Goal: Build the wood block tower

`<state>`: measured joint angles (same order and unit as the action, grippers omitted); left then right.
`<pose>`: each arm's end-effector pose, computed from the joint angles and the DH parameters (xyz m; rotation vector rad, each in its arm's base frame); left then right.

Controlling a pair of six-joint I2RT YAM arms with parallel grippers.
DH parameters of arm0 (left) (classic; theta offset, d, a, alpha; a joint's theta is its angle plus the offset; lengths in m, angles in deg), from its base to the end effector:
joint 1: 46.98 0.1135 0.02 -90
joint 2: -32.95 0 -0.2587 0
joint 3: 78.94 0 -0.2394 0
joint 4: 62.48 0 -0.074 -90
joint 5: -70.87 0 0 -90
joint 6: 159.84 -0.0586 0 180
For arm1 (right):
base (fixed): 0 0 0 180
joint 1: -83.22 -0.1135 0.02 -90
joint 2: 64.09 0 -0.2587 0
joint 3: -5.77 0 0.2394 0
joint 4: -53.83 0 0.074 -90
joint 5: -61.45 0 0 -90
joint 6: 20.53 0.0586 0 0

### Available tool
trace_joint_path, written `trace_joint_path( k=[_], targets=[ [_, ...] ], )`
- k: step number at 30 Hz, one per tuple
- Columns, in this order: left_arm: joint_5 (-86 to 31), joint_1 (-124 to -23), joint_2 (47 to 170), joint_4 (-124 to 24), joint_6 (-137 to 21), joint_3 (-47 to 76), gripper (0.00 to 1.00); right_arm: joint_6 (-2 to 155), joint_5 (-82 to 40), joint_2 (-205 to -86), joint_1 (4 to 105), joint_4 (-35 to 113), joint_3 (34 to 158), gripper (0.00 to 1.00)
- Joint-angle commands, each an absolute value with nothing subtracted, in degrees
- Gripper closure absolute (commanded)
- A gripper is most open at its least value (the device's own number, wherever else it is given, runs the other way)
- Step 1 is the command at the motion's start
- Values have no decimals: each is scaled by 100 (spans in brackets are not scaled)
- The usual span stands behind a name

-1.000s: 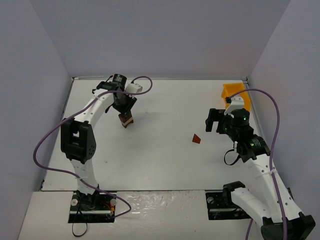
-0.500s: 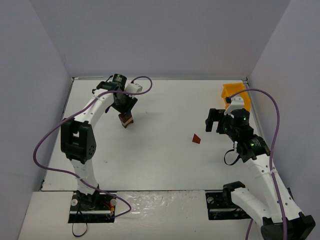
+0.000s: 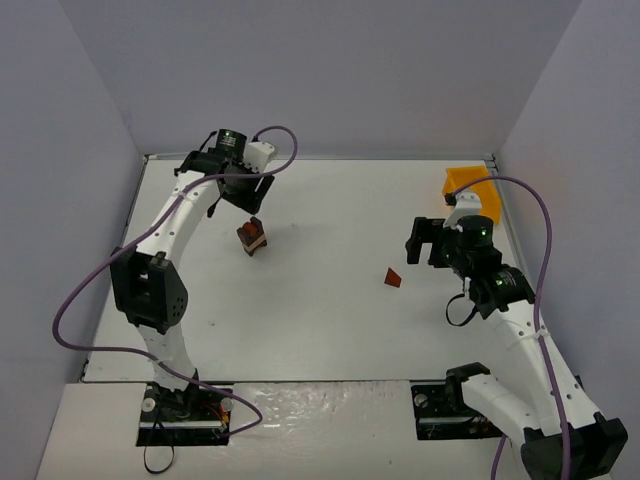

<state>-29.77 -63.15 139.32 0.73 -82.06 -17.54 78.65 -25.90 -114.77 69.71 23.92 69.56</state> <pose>0.3905 -0.1245 0.3102 0.6807 2.3607 -0.2585 0.2095 0.0531 0.3296 -0.1030 1.8729 0.3165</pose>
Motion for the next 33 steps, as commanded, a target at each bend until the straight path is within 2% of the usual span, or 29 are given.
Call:
trace_joint_path(
  k=[1, 6, 13, 20, 24, 33],
  targets=[
    [-2520, -6280, 13043, -84, -7485, -2217, 42, 8204, -2408, -11874, 6986, 2631, 6940, 0],
    [-2436, -6280, 12173, -555, -6591, -1730, 39, 8620, -2366, -12591, 6956, 2648, 6779, 3],
    [-2885, -6292, 10952, -924, -6037, -399, 38, 8730, -2568, -13648, 6631, 2828, 6755, 10],
    [-3032, -6343, 10250, -930, -5724, 570, 38, 9542, -3745, -14463, 5750, 3044, 6943, 30],
    [-3090, -6351, 10109, -938, -5667, 934, 38, 10068, -4489, -14876, 5495, 3035, 6950, 44],
    [-3269, -6359, 9943, -997, -5648, 1249, 38, 10448, -5009, -15332, 5306, 3057, 7101, 61]
  ],
)
